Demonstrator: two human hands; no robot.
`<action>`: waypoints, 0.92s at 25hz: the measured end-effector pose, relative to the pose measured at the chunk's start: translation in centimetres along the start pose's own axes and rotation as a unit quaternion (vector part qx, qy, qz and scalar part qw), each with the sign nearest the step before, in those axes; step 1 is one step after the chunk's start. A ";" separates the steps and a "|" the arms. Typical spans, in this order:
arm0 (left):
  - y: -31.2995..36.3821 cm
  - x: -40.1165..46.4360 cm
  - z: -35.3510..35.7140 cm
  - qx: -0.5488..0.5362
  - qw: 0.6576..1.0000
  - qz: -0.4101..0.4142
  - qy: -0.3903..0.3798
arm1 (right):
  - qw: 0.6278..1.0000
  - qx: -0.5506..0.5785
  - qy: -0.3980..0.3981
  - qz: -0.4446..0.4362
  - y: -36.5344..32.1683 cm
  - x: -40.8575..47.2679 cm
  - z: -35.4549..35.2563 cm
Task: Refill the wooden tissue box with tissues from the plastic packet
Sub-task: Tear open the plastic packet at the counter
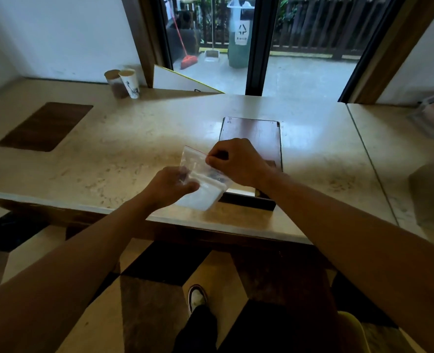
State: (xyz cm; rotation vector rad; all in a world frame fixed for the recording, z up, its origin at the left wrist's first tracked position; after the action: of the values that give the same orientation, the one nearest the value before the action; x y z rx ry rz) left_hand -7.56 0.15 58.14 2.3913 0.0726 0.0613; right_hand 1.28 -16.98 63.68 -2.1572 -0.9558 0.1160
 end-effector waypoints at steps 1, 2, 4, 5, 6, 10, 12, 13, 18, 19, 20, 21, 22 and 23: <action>-1.3 1.3 -0.3 -0.010 1.000 0.006 -0.004 | 1.000 -0.007 0.004 0.008 0.4 1.5 0.7; -2.5 2.4 -0.6 -0.026 1.000 0.006 -0.006 | 1.000 -0.015 0.009 0.014 0.7 2.8 1.4; -5.3 4.5 -1.1 -0.075 0.997 -0.029 -0.013 | 0.999 -0.030 0.015 0.027 1.2 5.3 2.8; -6.8 5.4 -1.3 -0.098 0.993 -0.055 -0.018 | 0.999 -0.030 0.019 0.038 1.4 6.3 3.6; -8.1 6.3 -1.3 -0.119 0.989 -0.078 -0.025 | 0.998 -0.027 0.024 0.050 1.6 7.2 4.5; -12.1 9.0 0.6 -0.144 0.981 -0.123 -0.047 | 0.996 -0.023 0.018 0.082 2.7 9.5 8.0; -13.3 9.6 1.7 -0.160 0.976 -0.144 -0.039 | 0.996 -0.022 0.008 0.082 3.0 10.0 9.1; -14.0 9.7 2.2 -0.172 0.972 -0.156 -0.031 | 0.996 -0.022 0.006 0.083 3.3 10.3 9.6; -16.4 10.5 3.3 -0.212 0.952 -0.219 0.018 | 0.994 -0.007 -0.019 0.109 5.5 10.9 11.8; -16.3 10.5 3.2 -0.202 0.953 -0.221 0.036 | 0.993 0.001 -0.024 0.116 5.9 10.8 12.1; -16.2 10.5 3.0 -0.184 0.955 -0.225 0.063 | 0.991 0.012 -0.029 0.126 6.2 10.8 12.3; -15.8 10.4 2.6 -0.166 0.953 -0.234 0.097 | 0.990 0.023 -0.034 0.137 6.6 10.8 12.4; -15.4 10.2 2.1 -0.157 0.946 -0.249 0.137 | 0.988 0.032 -0.037 0.146 6.9 10.8 12.4; -14.8 10.0 1.6 -0.158 0.936 -0.265 0.170 | 0.987 0.043 -0.040 0.152 7.3 10.8 12.3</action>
State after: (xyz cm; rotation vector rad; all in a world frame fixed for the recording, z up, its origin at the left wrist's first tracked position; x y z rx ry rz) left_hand 1.99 10.60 47.08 1.9457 0.8052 0.2145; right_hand 8.90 -5.40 52.29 -2.2179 -0.6466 0.3860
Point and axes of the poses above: each hand's wrist, its own x-axis towards the middle knuckle, its own z-axis out of the palm, y = z × x, the point moved 4 cm from there along x, towards the middle knuckle, and after that the axes turned 3 degrees about x, right-handed, at the moved point
